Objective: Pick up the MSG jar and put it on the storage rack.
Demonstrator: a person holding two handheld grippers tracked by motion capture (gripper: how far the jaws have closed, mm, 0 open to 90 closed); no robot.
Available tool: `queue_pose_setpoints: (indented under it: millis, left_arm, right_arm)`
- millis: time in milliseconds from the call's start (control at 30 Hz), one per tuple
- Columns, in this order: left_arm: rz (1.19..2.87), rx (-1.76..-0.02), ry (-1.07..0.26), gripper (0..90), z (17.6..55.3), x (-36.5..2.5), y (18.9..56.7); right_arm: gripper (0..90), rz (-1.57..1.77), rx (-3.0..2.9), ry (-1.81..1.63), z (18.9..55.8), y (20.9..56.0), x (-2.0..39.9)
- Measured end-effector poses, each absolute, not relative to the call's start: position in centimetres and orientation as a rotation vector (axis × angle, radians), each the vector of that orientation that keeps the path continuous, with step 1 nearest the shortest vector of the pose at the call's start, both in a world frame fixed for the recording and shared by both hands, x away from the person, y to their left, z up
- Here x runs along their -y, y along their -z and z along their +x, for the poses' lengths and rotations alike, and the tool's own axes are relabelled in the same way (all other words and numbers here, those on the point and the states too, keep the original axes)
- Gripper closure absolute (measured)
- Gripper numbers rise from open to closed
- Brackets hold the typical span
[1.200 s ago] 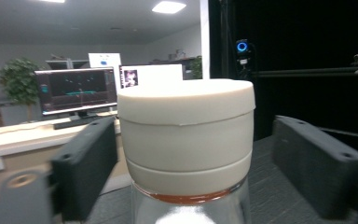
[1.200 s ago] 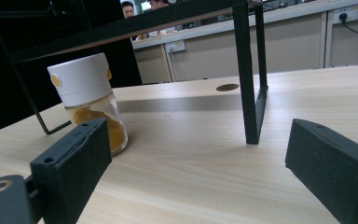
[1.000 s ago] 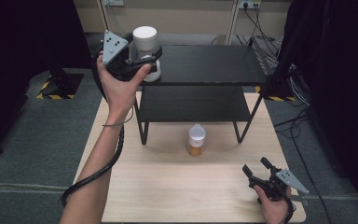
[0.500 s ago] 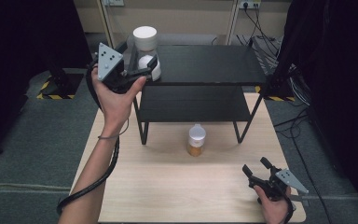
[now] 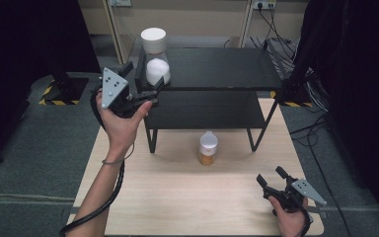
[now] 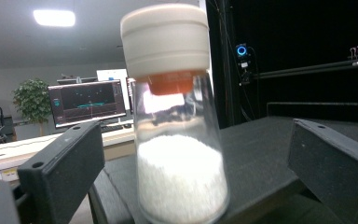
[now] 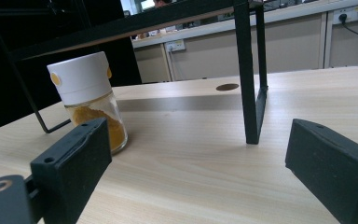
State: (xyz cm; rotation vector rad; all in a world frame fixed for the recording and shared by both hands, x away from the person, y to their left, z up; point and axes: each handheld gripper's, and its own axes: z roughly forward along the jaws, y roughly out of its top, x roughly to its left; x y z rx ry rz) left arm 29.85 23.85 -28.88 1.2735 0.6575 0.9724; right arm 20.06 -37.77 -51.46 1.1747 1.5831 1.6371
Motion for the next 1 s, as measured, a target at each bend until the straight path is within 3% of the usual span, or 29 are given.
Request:
queue_pose_setpoints:
  millis: [1000]
  left_arm:
    - [1.280,-0.628,-0.933,3.3,27.0,-23.5,34.9]
  right_arm:
    - [7.1,1.173,-1.585,-1.635,20.1,51.4,37.8]
